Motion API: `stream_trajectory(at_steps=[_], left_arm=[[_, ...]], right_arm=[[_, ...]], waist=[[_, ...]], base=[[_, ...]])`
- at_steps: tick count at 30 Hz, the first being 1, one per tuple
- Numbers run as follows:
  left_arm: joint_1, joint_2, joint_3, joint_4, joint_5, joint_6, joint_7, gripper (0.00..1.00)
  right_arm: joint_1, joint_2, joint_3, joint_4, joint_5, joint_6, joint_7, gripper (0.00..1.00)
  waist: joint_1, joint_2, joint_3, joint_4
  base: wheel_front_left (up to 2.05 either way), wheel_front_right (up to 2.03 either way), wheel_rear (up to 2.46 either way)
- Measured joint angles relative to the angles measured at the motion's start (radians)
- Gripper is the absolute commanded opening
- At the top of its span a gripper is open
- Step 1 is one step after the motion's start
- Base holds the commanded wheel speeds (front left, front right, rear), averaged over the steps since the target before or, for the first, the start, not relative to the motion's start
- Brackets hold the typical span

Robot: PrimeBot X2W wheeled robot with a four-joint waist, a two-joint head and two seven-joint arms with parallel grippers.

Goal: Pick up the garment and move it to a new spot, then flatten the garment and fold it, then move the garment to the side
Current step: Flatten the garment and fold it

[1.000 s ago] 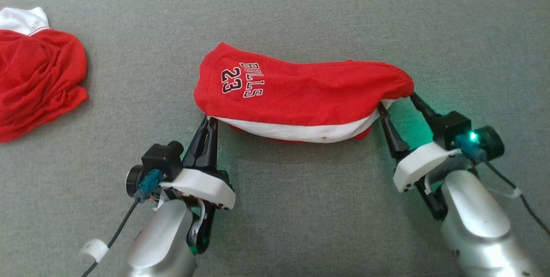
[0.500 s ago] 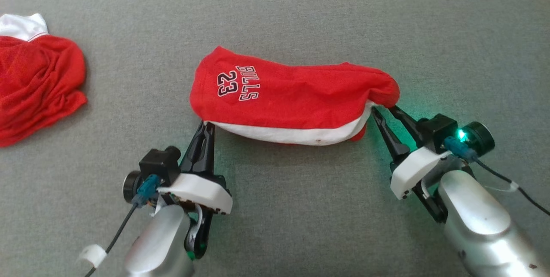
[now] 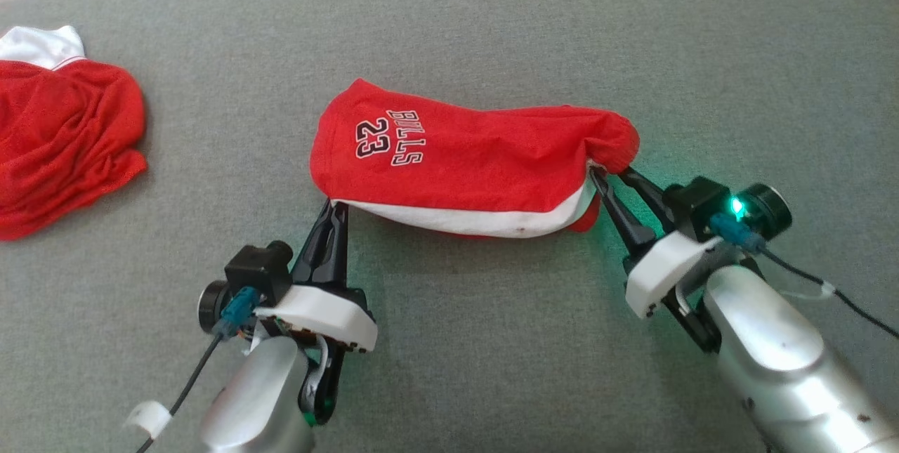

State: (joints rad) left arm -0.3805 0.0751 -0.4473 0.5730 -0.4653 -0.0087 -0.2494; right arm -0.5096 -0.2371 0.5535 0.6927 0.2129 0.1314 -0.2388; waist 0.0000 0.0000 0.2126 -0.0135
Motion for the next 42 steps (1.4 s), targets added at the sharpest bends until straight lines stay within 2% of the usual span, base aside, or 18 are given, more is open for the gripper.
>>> stream_trajectory(at_steps=[3,5,7,13,18,24,29,33,38,42], left_arm=[[0.0,0.0,0.0,0.0,0.0,0.0,0.0,0.0],[0.0,0.001,0.0,-0.001,0.0,0.0,0.0,0.0],[0.0,0.003,0.002,-0.008,0.0,0.001,0.0,0.0],[0.0,0.021,0.026,-0.062,0.009,0.009,0.0,0.0],[-0.002,0.073,0.036,-0.173,0.02,0.008,0.001,0.0],[-0.015,0.164,0.064,-0.367,0.035,0.01,0.072,0.0],[-0.087,0.228,0.078,-0.529,0.043,0.009,0.197,0.0],[-0.188,0.269,0.094,-0.589,0.043,-0.001,0.286,0.0],[-0.315,0.282,0.095,-0.55,0.026,-0.027,0.363,0.0],[-0.445,0.291,0.097,-0.453,0.023,-0.047,0.393,0.0]], right_arm=[[-0.026,-0.002,0.022,0.01,0.009,0.0,0.0,0.29],[-0.045,-0.002,0.028,0.016,0.009,0.0,0.0,0.2],[-0.061,-0.009,0.034,0.019,0.016,0.0,0.0,0.0],[-0.063,-0.035,0.04,-0.008,0.046,0.0,-0.002,0.0],[-0.061,-0.09,0.003,-0.14,0.077,0.0,-0.005,0.0],[-0.025,-0.158,-0.074,-0.378,0.105,0.0,0.042,0.0],[0.018,-0.212,-0.137,-0.617,0.113,0.0,0.156,0.0],[0.01,-0.227,-0.174,-0.762,0.12,0.0,0.253,0.0],[-0.054,-0.231,-0.173,-0.791,0.137,0.0,0.329,0.0],[-0.19,-0.213,-0.143,-0.708,0.152,0.0,0.349,0.0]], waist=[[0.0,0.0,0.001,0.003],[0.0,0.0,0.003,0.004],[0.0,0.0,0.002,0.004],[0.0,0.0,-0.015,-0.001],[0.0,0.0,-0.054,-0.007],[0.0,0.0,-0.115,-0.011],[-0.0001,0.0,-0.166,-0.015],[-0.0002,0.0,-0.175,-0.027],[0.0,0.0,-0.132,-0.036],[0.0001,0.0,-0.069,-0.044]], base=[[0.0,0.0,0.0],[0.0,0.0,0.0],[0.0,0.0,0.0],[0.0,0.0,0.0],[0.0,0.0,0.0],[0.0,0.0,0.0],[0.0,0.0,0.0],[0.0,0.0,0.0],[0.0,0.0,0.0],[0.0,0.0,0.0]])
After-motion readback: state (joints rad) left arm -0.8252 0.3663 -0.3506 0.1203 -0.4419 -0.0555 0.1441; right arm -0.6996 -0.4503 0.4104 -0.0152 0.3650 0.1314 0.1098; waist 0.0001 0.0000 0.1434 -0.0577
